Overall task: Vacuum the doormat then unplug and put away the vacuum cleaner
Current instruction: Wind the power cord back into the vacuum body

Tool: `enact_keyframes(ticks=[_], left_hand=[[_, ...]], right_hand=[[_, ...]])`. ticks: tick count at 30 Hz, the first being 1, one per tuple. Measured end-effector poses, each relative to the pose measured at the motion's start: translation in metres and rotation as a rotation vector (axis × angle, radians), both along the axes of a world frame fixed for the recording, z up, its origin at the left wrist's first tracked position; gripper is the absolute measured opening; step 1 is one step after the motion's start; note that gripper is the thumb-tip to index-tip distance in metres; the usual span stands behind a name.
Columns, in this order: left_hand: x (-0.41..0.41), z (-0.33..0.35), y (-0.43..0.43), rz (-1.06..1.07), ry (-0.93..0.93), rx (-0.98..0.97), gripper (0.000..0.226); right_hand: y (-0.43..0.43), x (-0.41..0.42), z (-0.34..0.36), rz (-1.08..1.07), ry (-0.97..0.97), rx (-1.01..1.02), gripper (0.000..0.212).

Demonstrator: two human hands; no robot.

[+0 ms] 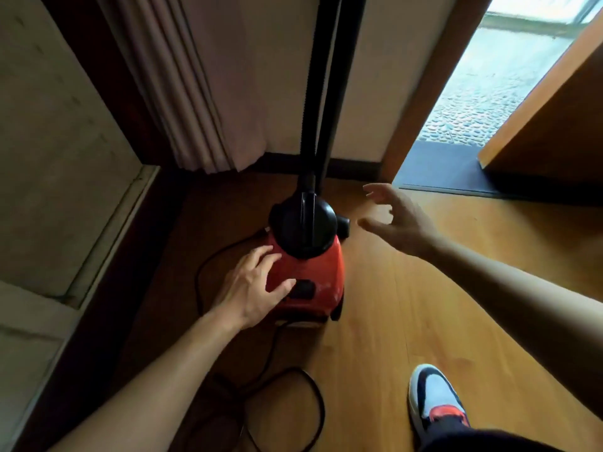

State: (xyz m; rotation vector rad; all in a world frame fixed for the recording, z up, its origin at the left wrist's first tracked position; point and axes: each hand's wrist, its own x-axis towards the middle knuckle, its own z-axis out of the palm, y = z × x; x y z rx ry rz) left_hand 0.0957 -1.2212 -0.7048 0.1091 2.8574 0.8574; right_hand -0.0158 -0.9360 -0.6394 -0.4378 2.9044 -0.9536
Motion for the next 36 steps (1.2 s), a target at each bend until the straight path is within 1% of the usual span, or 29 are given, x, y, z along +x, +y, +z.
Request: enact_keyframes(ticks=[3,5,8,11,14,16,17,20,23,26,29,33,36], left_hand=[[0.019,-0.008,-0.008,0.013,-0.067,-0.044,0.068],[0.027,-0.013,-0.009,0.04,-0.107,-0.061,0.066],[0.037,-0.017,-0.005,0.059,-0.135,-0.085,0.066],[0.04,-0.026,-0.002,0.066,-0.108,-0.127,0.064],[0.043,-0.039,-0.002,0.058,-0.066,-0.135,0.048],[0.049,-0.051,0.0,0.019,-0.046,-0.112,0.038],[0.052,-0.056,0.0,-0.015,-0.046,-0.103,0.037],[0.061,-0.066,0.002,-0.105,-0.031,-0.13,0.039],[0.063,-0.066,0.002,-0.136,-0.051,-0.21,0.041],[0.064,-0.065,0.006,-0.123,-0.094,-0.258,0.04],[0.063,-0.07,0.01,-0.069,-0.098,-0.245,0.037],[0.054,-0.08,0.015,0.05,-0.087,-0.184,0.027],[0.051,-0.086,0.017,0.047,-0.021,-0.185,0.017]], right_hand=[[0.002,0.041,0.002,0.141,-0.013,0.186,0.067],[-0.002,0.06,0.002,0.209,-0.004,0.276,0.07],[-0.011,0.077,-0.008,0.323,0.055,0.326,0.071],[-0.023,0.087,-0.036,0.457,0.094,0.365,0.07],[-0.026,0.098,-0.073,0.511,0.163,0.408,0.071],[-0.024,0.11,-0.098,0.494,0.193,0.353,0.067],[-0.022,0.117,-0.111,0.472,0.195,0.315,0.065],[-0.018,0.139,-0.14,0.421,0.174,0.227,0.058],[-0.017,0.156,-0.159,0.356,0.124,0.183,0.054],[-0.024,0.159,-0.169,0.253,0.108,0.094,0.05],[-0.031,0.159,-0.175,0.167,0.067,0.009,0.048],[-0.036,0.158,-0.179,0.166,0.058,0.005,0.044],[-0.042,0.155,-0.182,0.135,0.044,-0.009,0.043]])
